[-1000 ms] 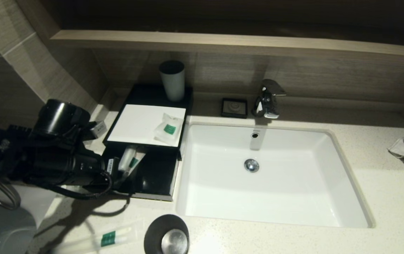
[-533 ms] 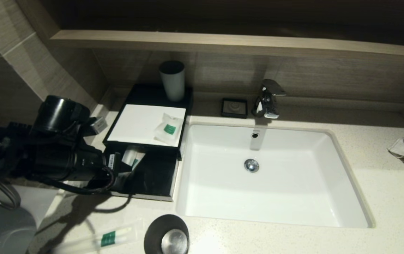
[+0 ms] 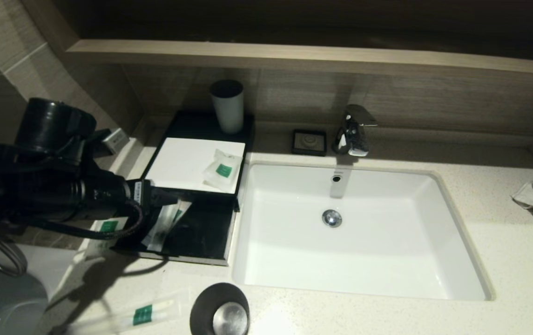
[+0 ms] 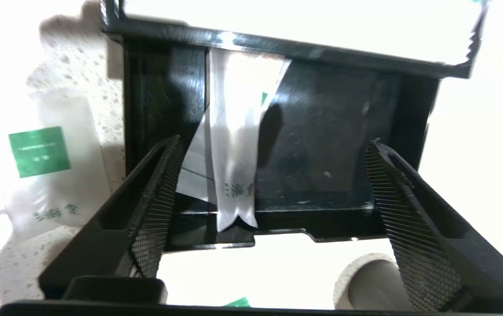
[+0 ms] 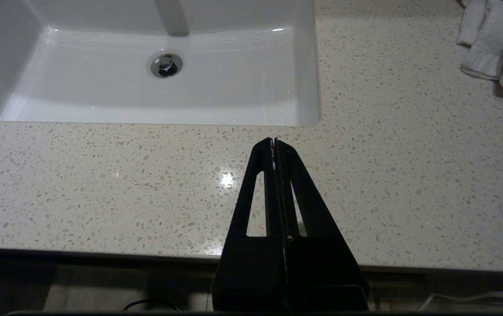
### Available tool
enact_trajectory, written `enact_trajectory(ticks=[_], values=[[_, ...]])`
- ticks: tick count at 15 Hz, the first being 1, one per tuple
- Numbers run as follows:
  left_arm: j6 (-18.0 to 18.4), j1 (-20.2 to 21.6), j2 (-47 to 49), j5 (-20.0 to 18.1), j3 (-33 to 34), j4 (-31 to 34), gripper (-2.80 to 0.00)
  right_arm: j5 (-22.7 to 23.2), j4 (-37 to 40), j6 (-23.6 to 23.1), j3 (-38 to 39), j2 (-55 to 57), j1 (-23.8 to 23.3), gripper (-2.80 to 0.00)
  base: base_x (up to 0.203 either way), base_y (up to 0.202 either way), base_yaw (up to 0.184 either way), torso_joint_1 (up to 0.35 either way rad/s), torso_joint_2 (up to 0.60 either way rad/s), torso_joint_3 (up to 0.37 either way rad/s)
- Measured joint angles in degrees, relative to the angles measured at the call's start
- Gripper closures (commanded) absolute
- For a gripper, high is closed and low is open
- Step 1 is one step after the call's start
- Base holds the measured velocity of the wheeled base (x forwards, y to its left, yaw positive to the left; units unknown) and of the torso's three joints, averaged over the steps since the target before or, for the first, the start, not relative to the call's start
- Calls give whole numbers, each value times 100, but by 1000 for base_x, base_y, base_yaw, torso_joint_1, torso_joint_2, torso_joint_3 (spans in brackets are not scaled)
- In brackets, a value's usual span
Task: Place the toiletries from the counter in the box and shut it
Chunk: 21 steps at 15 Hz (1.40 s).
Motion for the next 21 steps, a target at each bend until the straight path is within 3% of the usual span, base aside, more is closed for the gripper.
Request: enact_trajectory(ticks=[8, 12, 18, 19, 21], values=[[-17, -88, -803, 88, 75, 221, -280, -1, 0, -5, 0, 0, 0, 0, 0, 0, 0, 0, 0, 0], [75, 192, -1179, 112, 158, 418, -280, -2, 0, -5, 0, 0, 0, 0, 0, 0, 0, 0, 0, 0], [979, 848, -1672, 102, 731, 417, -280, -1, 0, -2, 0, 0, 0, 0, 0, 0, 0, 0, 0, 0], [1135, 932, -1725, 91, 828, 400, 0, 1, 0, -2, 0, 0, 0, 0, 0, 0, 0, 0, 0, 0], [1268, 1003, -1844, 77, 1018, 374, 0, -2, 0, -2, 0, 0, 0, 0, 0, 0, 0, 0, 0, 0]])
